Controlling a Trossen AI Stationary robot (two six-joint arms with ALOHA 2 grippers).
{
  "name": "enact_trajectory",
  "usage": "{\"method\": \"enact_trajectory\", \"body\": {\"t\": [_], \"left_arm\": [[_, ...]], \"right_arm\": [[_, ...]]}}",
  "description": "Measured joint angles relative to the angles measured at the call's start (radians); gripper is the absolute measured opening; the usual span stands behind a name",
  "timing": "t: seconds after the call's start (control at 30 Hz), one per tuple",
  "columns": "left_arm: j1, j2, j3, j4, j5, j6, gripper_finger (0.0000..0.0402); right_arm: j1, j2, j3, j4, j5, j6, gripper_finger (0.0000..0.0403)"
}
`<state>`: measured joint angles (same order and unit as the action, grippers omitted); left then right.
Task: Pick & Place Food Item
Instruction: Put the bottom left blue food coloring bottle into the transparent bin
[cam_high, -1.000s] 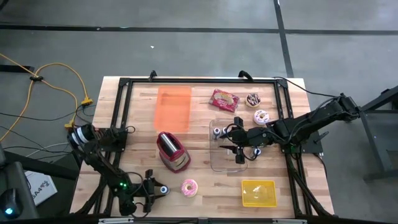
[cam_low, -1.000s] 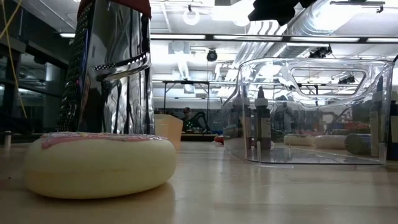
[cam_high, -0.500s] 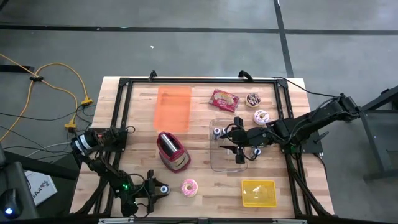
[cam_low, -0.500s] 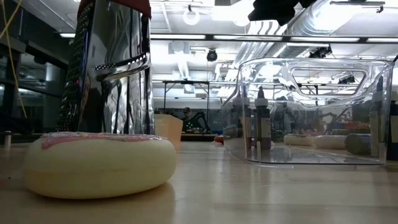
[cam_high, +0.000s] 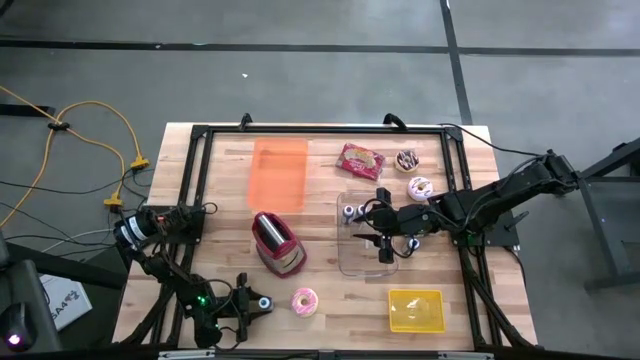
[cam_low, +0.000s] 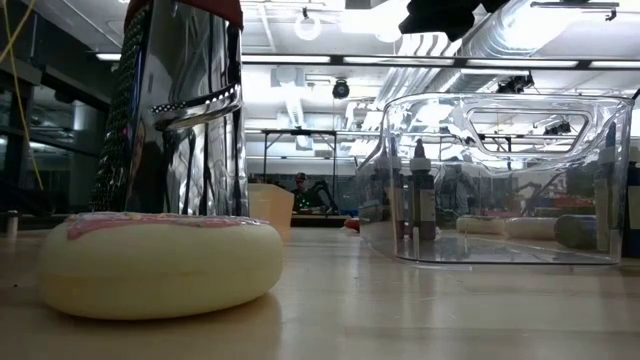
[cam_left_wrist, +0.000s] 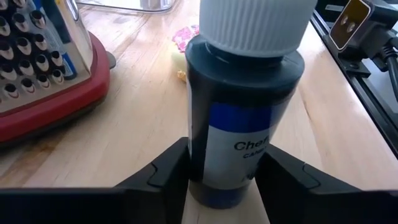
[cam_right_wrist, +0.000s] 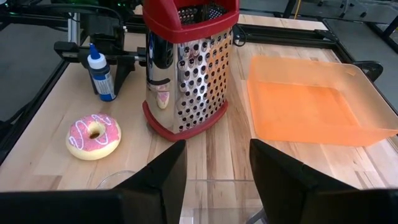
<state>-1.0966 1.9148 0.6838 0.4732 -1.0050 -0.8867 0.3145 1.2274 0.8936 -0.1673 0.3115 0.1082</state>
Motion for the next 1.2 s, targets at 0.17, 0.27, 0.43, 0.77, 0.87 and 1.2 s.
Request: {"method": "enact_trajectory", "body": {"t": [0.17, 0.27, 0.43, 0.77, 0.87, 1.2], "left_arm": [[0.000, 0.000, 0.000, 0.000, 0.000, 0.000, 0.0143], [0.000, 0.000, 0.000, 0.000, 0.000, 0.000, 0.0142], [0.006, -0.022, 0.000, -0.004, 0.035, 0.007, 0.0141], [0.097, -0.204, 0.000, -0.095, 0.273, 0.132, 0.0141], [0.139, -0.265, 0.000, -0.159, 0.363, 0.152, 0.0141], [0.218, -0.433, 0.061, -0.296, 0.510, 0.347, 0.0141]], "right_arm": [[0.000, 0.000, 0.000, 0.000, 0.000, 0.000, 0.0162], [0.000, 0.000, 0.000, 0.000, 0.000, 0.000, 0.0162], [0.000, 0.000, 0.000, 0.000, 0.000, 0.000, 0.0162], [0.000, 0.000, 0.000, 0.000, 0.000, 0.000, 0.0162], [0.000, 0.000, 0.000, 0.000, 0.000, 0.000, 0.0162], [0.000, 0.000, 0.000, 0.000, 0.000, 0.000, 0.0162]]}}
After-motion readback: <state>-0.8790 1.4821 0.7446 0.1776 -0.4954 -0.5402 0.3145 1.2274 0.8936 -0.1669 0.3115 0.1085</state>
